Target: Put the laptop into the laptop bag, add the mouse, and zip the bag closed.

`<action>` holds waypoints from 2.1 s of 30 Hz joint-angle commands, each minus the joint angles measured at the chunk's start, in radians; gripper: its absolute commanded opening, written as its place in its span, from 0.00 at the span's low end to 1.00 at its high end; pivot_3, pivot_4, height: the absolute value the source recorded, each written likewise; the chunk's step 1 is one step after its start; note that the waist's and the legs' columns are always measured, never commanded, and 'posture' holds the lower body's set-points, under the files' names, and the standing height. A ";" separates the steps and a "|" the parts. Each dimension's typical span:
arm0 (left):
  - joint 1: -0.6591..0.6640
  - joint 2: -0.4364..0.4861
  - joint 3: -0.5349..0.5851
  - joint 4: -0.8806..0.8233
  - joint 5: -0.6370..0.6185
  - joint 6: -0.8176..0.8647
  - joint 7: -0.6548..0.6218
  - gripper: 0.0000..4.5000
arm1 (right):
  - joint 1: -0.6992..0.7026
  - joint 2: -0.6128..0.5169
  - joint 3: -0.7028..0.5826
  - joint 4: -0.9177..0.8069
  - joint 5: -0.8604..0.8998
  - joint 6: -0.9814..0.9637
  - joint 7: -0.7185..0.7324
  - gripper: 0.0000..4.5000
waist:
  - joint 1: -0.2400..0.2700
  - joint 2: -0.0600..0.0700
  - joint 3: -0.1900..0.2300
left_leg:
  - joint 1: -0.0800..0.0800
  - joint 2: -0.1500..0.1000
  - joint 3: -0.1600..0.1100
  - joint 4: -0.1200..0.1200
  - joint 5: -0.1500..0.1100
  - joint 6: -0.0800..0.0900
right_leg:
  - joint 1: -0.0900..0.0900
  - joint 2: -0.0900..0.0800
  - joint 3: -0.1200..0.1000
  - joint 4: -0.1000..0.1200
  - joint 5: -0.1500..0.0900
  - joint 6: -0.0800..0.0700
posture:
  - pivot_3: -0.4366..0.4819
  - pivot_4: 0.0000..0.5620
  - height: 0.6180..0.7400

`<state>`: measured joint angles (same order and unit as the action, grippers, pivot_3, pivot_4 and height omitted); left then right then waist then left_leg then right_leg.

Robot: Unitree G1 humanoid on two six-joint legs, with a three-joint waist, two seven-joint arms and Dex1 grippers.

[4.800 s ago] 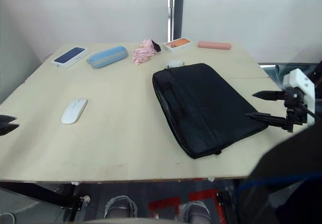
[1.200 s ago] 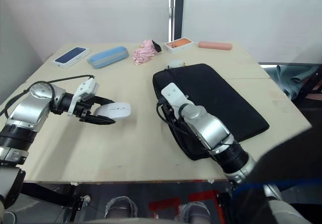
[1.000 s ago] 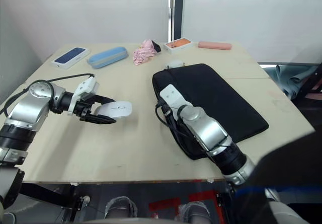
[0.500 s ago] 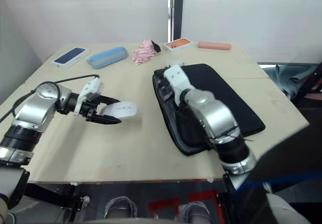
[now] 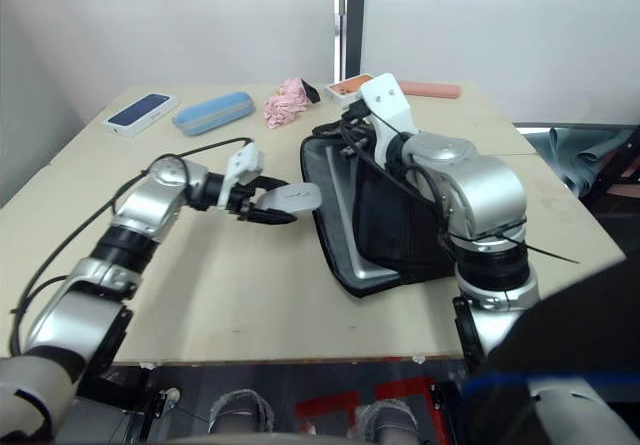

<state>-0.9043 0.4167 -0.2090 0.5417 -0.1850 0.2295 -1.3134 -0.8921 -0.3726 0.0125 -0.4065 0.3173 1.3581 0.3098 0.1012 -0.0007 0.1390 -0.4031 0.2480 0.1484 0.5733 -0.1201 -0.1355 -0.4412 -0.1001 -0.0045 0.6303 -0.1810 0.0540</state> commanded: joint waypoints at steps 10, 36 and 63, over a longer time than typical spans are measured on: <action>-0.219 -0.297 -0.001 0.555 0.175 -0.342 0.338 0.64 | -0.019 0.069 -0.013 -0.115 0.010 0.024 -0.060 0.00 | 0.003 0.000 0.000 | -0.001 0.000 -0.001 0.000 0.000 0.000 | 0.000 0.000 0.000 -0.001 0.001 0.001 | 0.48 0.27 1.00; -0.181 -0.291 0.125 0.530 0.140 -0.372 0.203 1.00 | -0.011 0.044 -0.038 -0.146 0.024 0.060 -0.062 0.00 | 0.017 0.000 0.001 | 0.000 0.000 -0.001 0.000 0.000 0.000 | 0.001 0.000 -0.001 -0.001 0.001 0.002 | 0.48 0.27 1.00; 0.253 0.609 0.171 -0.319 -0.376 0.167 -0.301 1.00 | 0.341 -0.269 0.067 -0.083 0.205 -0.621 0.650 0.00 | -0.012 0.003 0.003 | 0.003 0.000 0.000 -0.001 -0.003 0.005 | 0.000 0.000 0.000 0.002 -0.001 0.000 | 0.48 0.27 1.00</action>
<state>-0.6410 0.9943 -0.0450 0.2224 -0.5725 0.4285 -1.5718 -0.5503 -0.6238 0.0966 -0.4764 0.4845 0.7918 0.8816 0.0895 0.0024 0.1417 -0.4005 0.2485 0.1484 0.5723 -0.1236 -0.1307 -0.4411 -0.0998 -0.0048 0.6316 -0.1816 0.0542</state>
